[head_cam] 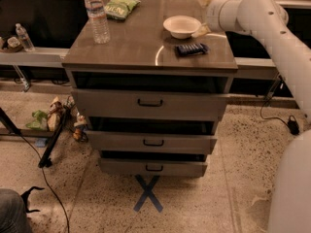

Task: Move paper bowl near water bottle

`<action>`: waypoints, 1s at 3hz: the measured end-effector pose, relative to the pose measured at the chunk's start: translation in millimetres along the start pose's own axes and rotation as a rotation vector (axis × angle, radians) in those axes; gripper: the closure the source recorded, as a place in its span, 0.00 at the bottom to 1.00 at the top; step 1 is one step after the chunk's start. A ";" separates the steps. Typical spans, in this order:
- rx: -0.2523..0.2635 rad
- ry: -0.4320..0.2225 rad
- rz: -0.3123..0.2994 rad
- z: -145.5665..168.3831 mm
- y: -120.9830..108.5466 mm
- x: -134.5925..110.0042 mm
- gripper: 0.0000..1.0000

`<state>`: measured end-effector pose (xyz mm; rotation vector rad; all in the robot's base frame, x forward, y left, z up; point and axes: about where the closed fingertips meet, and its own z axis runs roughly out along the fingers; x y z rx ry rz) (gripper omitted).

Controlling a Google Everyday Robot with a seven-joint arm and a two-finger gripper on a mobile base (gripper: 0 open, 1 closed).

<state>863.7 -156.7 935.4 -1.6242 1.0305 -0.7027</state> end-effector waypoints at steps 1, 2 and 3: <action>-0.015 -0.011 -0.006 10.5 2.3 -1.0 0.39; -0.042 -0.031 -0.003 20.6 11.3 -3.8 0.40; -0.068 -0.046 -0.006 25.2 18.0 -4.3 0.40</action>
Offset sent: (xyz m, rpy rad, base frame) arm 0.0187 0.0118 -0.0248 -0.0193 0.0674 0.0493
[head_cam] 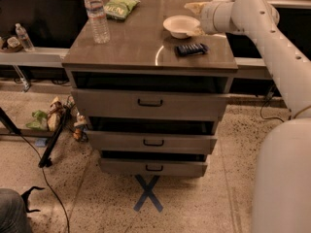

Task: Move paper bowl near water bottle

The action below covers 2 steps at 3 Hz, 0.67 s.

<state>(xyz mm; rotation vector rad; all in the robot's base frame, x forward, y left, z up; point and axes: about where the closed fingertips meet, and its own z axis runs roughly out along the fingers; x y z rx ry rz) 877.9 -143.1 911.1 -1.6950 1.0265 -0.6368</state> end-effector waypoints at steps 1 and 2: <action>-0.023 -0.001 -0.005 -0.8 4.3 3.5 0.40; -0.040 0.007 -0.010 -5.7 6.9 9.9 0.40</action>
Offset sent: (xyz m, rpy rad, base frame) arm -0.0048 -0.0315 0.0008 -0.0506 0.0364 -0.0161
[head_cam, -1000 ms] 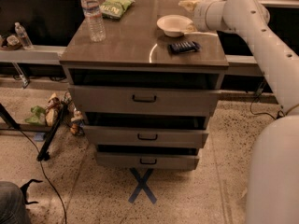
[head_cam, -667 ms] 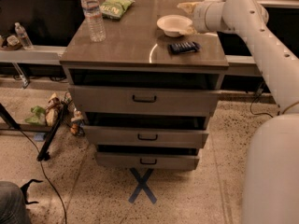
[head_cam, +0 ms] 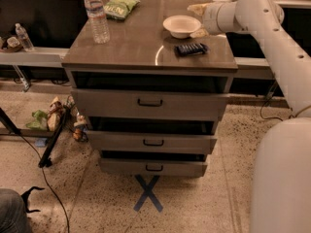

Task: Move paper bowl near water bottle

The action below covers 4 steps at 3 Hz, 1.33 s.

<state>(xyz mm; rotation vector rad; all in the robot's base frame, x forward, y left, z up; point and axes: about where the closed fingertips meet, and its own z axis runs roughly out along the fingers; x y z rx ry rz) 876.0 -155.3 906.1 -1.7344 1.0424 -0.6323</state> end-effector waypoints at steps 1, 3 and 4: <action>-0.011 -0.007 0.006 5.2 4.9 0.5 0.46; -0.035 -0.024 0.024 21.4 17.3 0.9 0.48; -0.053 -0.050 0.038 29.2 26.0 -4.1 0.73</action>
Offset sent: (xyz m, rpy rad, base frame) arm 0.0120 -0.0038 -0.0188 0.0065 0.0399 0.0002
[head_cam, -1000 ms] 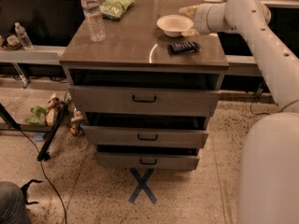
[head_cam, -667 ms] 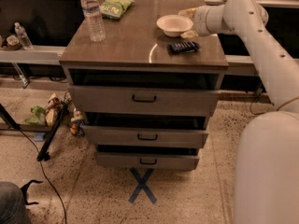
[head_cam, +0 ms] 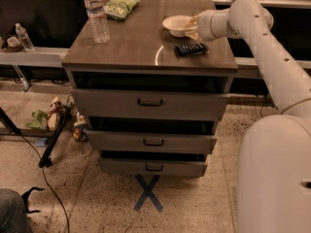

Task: Move paper bowl near water bottle

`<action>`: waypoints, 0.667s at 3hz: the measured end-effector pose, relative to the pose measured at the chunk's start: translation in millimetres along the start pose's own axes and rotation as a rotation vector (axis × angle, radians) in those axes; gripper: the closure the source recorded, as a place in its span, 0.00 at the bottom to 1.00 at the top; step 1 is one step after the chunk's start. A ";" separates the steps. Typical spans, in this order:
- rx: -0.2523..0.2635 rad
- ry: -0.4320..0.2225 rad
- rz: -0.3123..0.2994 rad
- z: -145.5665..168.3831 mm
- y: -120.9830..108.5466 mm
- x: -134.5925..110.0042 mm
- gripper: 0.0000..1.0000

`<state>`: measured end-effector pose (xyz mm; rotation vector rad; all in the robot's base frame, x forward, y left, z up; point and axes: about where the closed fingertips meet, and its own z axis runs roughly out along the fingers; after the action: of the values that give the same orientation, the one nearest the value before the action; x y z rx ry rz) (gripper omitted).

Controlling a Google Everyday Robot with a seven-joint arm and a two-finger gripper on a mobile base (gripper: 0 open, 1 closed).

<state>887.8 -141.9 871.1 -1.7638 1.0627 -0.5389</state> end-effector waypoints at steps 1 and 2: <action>-0.010 -0.013 0.008 0.9 4.7 -2.5 0.95; -0.017 -0.030 0.003 -1.4 4.8 -7.1 1.00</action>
Offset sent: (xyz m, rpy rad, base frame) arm -0.0128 0.0000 0.0057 0.0041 0.0197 0.0404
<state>881.0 -137.3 868.2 -1.7796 1.0520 -0.5011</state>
